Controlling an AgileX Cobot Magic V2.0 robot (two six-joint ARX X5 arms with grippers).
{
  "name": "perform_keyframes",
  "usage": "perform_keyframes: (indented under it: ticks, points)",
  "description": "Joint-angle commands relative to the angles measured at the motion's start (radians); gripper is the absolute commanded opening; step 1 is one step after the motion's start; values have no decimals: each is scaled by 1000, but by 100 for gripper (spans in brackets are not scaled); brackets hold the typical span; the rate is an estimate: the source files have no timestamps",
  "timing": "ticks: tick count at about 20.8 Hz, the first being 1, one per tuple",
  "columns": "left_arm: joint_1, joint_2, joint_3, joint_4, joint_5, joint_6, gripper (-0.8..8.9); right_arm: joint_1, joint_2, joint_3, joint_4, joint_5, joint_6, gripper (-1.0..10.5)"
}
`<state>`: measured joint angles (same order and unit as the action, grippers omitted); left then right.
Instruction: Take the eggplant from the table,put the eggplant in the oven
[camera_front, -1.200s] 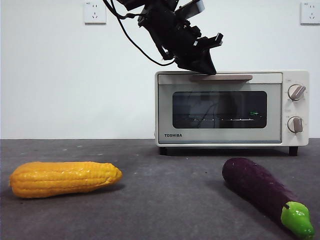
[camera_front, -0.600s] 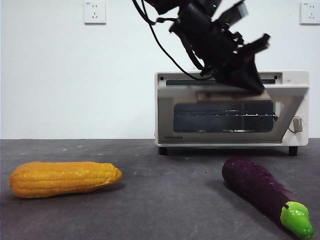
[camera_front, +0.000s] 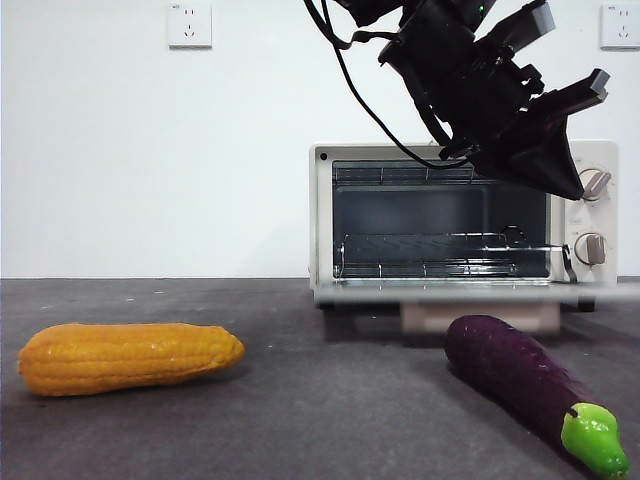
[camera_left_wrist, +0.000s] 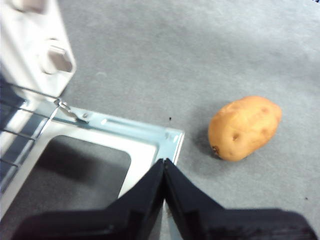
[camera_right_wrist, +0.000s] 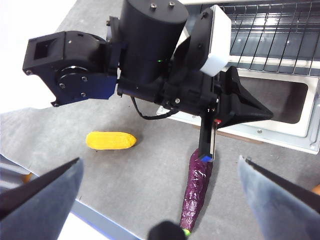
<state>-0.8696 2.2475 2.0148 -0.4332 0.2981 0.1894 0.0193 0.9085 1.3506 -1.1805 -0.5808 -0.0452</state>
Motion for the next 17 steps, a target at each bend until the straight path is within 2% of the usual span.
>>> perform_keyframes:
  ticks: [1,7,17]
  points:
    - [4,18,-10,2,-3,-6,-6,1,0,3,5,-5,-8,565]
    - [86,-64,-10,-37,-3,-8,-6,1,4,3,3,-3,-8,565]
    - [274,-319,-10,-192,-11,-25,-6,1,44,3,0,-3,-8,564]
